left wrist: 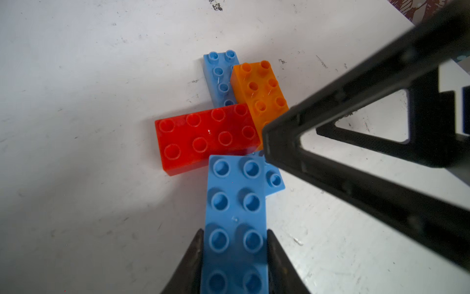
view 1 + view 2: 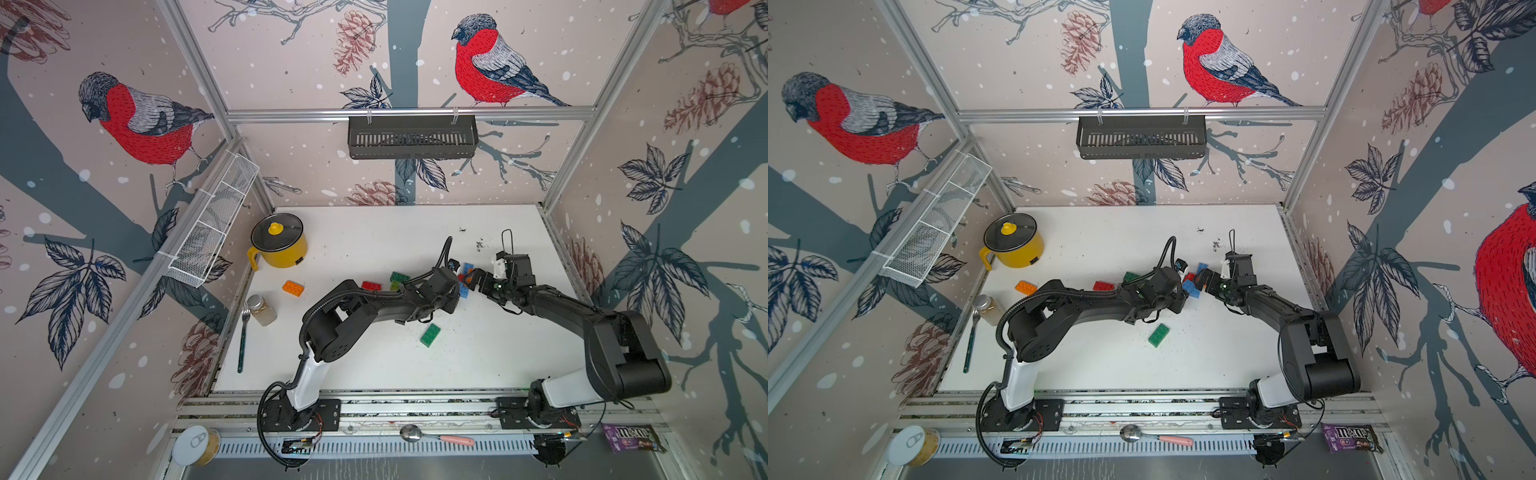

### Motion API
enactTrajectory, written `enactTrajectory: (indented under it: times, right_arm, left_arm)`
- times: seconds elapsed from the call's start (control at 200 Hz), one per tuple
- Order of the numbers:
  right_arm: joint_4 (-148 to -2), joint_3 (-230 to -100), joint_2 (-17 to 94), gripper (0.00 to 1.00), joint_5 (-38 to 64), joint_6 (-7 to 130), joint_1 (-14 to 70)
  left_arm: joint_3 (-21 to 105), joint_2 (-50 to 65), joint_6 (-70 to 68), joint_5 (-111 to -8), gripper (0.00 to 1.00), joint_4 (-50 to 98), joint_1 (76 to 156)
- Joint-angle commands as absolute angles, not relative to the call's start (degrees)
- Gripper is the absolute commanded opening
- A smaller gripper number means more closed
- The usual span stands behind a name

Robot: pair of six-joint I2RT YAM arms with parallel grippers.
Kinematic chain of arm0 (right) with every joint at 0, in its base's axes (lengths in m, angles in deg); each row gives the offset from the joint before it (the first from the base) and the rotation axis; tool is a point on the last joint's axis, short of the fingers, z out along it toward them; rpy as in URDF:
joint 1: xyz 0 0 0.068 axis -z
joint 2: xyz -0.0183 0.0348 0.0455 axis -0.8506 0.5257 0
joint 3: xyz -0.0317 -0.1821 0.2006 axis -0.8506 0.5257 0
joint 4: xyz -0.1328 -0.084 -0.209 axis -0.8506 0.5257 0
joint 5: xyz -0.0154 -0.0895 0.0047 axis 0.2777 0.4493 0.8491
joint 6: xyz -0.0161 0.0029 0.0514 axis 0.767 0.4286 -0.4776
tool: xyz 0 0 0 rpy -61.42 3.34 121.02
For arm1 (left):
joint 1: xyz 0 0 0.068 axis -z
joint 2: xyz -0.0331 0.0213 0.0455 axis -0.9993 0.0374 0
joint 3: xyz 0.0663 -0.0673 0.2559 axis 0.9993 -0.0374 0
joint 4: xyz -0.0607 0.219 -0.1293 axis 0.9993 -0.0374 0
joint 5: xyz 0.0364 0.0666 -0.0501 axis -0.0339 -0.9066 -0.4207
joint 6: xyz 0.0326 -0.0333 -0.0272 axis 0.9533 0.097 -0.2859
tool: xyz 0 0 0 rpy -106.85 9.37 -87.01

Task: Assemble a small pinwheel with lego
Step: Assemble the lego brick with the lego brick.

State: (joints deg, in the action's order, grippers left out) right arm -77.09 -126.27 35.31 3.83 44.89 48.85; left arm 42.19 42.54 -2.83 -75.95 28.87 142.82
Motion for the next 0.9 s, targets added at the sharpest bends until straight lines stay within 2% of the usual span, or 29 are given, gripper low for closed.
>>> enactTrajectory:
  times: [0.0, 0.895]
  right_arm:
    - [-77.4, -126.8, 36.1, 0.98, 5.1, 45.9, 48.7]
    - [-74.2, -130.8, 42.6, 0.93, 14.2, 46.3, 46.2]
  left_arm:
    - [43.8, 43.6, -3.6, -76.7, 0.00, 27.8, 143.0]
    - [48.7, 46.3, -1.7, -79.1, 0.00, 21.4, 143.8]
